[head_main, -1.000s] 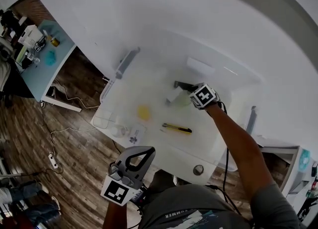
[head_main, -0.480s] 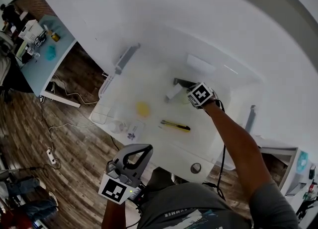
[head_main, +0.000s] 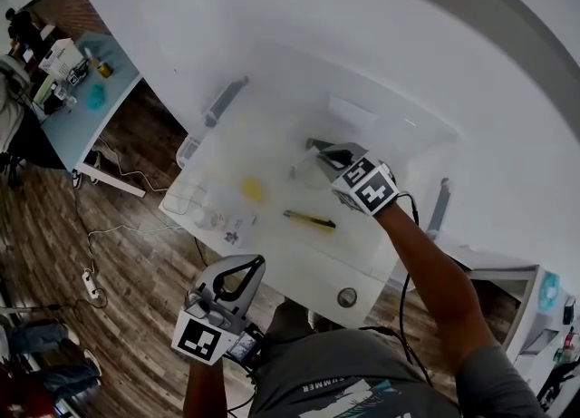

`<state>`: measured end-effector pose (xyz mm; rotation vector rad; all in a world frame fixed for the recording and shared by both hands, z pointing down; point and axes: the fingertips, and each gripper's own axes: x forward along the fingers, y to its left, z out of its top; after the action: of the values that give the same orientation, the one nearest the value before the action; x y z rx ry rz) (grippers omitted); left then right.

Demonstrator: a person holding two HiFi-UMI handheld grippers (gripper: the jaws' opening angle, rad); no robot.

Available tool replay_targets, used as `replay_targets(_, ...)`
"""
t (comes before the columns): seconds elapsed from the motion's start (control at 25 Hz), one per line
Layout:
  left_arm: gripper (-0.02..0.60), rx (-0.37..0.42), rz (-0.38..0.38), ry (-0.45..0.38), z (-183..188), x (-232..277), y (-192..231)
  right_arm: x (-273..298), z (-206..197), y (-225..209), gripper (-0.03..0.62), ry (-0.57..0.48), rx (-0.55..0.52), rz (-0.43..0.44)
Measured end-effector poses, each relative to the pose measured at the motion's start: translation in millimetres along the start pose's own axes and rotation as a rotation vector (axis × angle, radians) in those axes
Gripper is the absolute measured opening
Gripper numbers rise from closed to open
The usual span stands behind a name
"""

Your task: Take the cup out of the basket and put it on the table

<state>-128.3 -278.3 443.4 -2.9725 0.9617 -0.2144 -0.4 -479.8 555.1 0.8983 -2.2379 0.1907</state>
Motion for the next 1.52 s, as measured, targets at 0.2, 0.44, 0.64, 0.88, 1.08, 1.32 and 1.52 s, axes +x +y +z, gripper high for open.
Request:
replay_targets(0.2, 0.009, 0.008, 0.039, -0.018, 4.8, -13.6, -16.7, -69.2, 48.9, 50.9, 0.031, -0.164, -0.083, 0.016)
replay_targets(0.44, 0.009, 0.019, 0.097, -0.034, 5.6, -36.2, -33.3, -130.5, 64.7, 113.2, 0.031, -0.272, -0.134, 0.056)
replay_targets(0.64, 0.009, 0.022, 0.135, -0.037, 0.3, -50.6, -49.3, -153.4, 45.2, 159.6, 0.031, -0.280, -0.178, 0.091)
replay_targets(0.88, 0.009, 0.024, 0.158, -0.026, -6.8, -64.5, -68.6, -153.9, 8.4, 205.3, 0.031, -0.240, -0.229, 0.145)
replay_targets(1.08, 0.009, 0.013, 0.171, -0.025, -12.8, -77.2, -81.8, -141.1, -29.7, 236.6, 0.031, -0.181, -0.235, 0.186)
replay_targets(1.32, 0.009, 0.002, 0.188, -0.009, -24.8, -92.6, -89.6, -96.9, -97.5, 253.7, 0.031, -0.041, -0.201, 0.223)
replay_targets(1.52, 0.009, -0.013, 0.209, 0.000, -30.9, -107.1, -93.5, -56.3, -160.8, 254.8, 0.031, 0.104, -0.129, 0.239)
